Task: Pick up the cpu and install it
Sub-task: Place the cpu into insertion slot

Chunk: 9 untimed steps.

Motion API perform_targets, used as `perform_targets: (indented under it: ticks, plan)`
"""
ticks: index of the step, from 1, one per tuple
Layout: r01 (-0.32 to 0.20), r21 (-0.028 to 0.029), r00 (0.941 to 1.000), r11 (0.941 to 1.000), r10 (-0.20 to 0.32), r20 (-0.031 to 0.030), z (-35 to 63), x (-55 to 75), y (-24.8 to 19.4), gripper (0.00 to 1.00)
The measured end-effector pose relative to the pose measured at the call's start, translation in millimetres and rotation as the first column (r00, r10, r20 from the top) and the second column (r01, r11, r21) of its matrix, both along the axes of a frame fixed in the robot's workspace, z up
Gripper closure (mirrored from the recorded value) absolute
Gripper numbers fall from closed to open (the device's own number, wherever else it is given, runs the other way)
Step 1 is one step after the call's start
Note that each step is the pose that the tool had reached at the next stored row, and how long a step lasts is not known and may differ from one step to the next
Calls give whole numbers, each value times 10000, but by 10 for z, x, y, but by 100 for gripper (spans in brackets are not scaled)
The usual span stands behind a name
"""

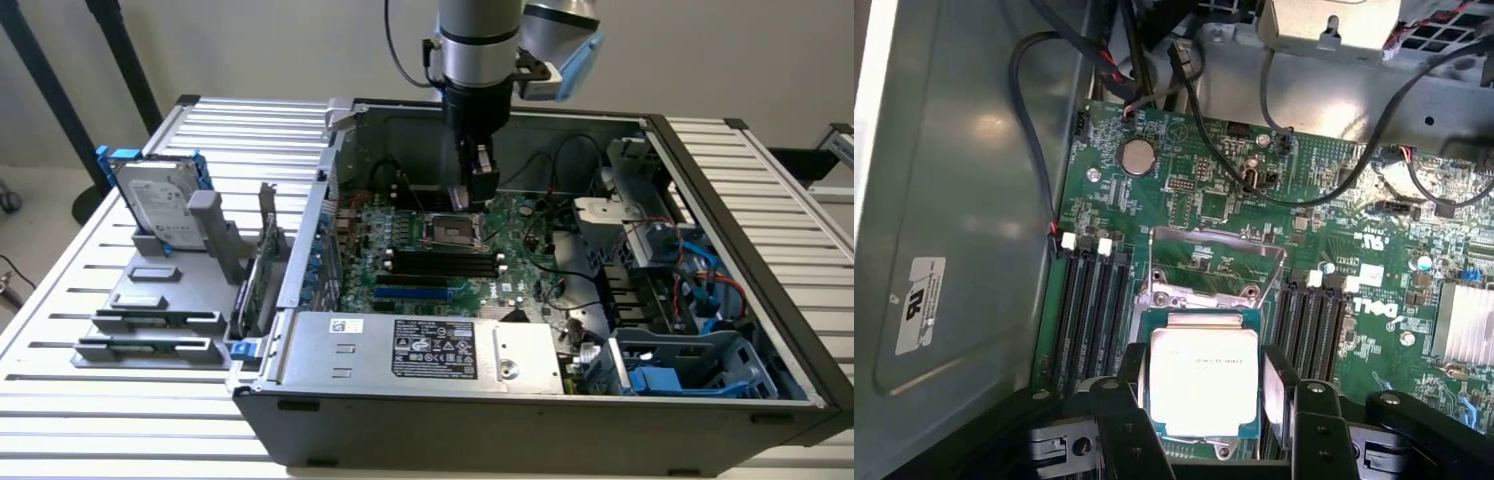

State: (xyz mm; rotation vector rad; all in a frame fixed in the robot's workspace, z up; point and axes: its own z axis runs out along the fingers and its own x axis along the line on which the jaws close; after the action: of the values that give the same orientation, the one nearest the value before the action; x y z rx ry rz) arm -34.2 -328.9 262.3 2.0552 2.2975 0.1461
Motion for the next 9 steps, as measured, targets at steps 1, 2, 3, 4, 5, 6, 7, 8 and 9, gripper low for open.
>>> perform_targets:
  ticks: [1, 2, 3, 4, 5, 6, 7, 8, 9]
  plan:
    - [107, -3, 9999, 9999, -107, 0, -4, 0, 0, 45]
    - [197, -7, 9998, 9998, -197, -5, -8, 0, -1, 45]
    - [267, -15, 9996, 9996, -267, -22, -11, 0, -3, 45]
    - [323, -22, 9995, 9995, -323, -64, -14, 0, -6, 45]
    - [365, -31, 9992, 9993, -366, -133, -17, 0, -11, 45]
    - [398, -41, 9990, 9992, -399, -220, -19, 0, -17, 45]
    - [425, -50, 9986, 9991, -427, -302, -22, 0, -23, 45]
    - [453, -56, 9982, 9990, -455, -382, -25, 0, -29, 45]
    - [486, -64, 9977, 9988, -489, -461, -28, 0, -34, 45]
